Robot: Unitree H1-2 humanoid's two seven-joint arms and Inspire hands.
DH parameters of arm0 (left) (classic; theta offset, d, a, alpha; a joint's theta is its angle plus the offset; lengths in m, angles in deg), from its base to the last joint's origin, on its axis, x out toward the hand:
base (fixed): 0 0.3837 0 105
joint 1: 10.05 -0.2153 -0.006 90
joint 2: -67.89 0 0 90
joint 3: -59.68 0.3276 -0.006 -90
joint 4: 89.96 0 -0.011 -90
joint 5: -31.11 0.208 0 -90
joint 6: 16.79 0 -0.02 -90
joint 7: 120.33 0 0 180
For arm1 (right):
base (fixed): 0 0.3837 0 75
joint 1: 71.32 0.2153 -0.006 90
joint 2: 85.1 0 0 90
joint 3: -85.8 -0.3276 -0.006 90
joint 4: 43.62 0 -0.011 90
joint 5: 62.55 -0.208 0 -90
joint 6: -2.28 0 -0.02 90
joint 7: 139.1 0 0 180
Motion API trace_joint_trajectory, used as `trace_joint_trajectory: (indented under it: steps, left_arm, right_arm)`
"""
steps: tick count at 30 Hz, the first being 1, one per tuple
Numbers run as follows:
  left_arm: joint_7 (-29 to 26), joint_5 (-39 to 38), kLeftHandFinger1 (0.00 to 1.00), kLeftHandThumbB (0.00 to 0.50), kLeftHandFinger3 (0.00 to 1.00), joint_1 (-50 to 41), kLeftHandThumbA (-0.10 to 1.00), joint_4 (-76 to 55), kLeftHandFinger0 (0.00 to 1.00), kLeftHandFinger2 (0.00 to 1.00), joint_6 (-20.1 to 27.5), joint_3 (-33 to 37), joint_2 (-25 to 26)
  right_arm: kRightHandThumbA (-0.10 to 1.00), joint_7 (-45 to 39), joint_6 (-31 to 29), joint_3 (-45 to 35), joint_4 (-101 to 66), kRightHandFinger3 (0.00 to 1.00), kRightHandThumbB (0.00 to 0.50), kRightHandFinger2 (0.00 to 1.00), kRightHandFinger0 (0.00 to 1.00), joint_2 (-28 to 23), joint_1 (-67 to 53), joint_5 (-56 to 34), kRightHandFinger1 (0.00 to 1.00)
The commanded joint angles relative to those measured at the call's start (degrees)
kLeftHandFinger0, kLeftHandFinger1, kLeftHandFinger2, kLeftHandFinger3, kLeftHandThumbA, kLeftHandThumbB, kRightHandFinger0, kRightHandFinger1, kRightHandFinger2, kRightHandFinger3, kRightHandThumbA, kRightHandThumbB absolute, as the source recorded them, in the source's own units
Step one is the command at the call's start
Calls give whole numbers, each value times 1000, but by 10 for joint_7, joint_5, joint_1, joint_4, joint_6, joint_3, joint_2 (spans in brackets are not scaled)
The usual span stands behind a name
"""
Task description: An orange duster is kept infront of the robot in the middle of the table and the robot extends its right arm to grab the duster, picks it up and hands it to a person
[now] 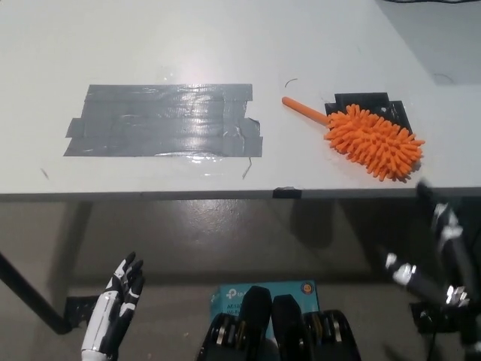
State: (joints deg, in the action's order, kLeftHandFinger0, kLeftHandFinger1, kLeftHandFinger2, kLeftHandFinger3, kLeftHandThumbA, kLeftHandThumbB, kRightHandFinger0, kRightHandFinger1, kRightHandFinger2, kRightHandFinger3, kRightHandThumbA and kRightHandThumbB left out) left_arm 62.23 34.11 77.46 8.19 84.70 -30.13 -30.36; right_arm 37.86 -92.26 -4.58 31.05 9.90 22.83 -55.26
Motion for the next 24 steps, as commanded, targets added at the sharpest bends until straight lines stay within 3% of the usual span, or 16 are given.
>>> trace_joint_trajectory:
  steps: [1,5,10,15,18,24]
  left_arm:
    - [0,3,1000,201,1000,8,856,-17,1000,1000,18,-1,7]
    - [5,-2,1000,205,1000,11,865,-17,1000,1000,14,-1,7]
    - [8,-7,1000,212,1000,12,856,-20,1000,1000,7,-2,8]
    - [7,-2,1000,192,1000,13,849,-19,1000,1000,4,-1,8]
    - [8,-3,1000,214,1000,14,863,-15,1000,1000,6,-1,8]
    - [7,0,1000,219,1000,15,872,-12,1000,1000,6,1,7]
  right_arm:
    - [933,-33,153,-13,-81,1000,319,1000,1000,-55,108,71,1000]
    - [1000,-57,217,6,-10,1000,366,1000,1000,-98,212,90,1000]
    - [1000,-77,252,40,87,1000,346,1000,1000,-120,309,109,1000]
    - [1000,-112,298,86,206,1000,399,1000,1000,-135,399,113,1000]
    - [1000,-125,304,106,257,1000,393,1000,1000,-136,426,112,1000]
    - [1000,-143,301,157,377,1000,430,1000,1000,-124,481,116,1000]
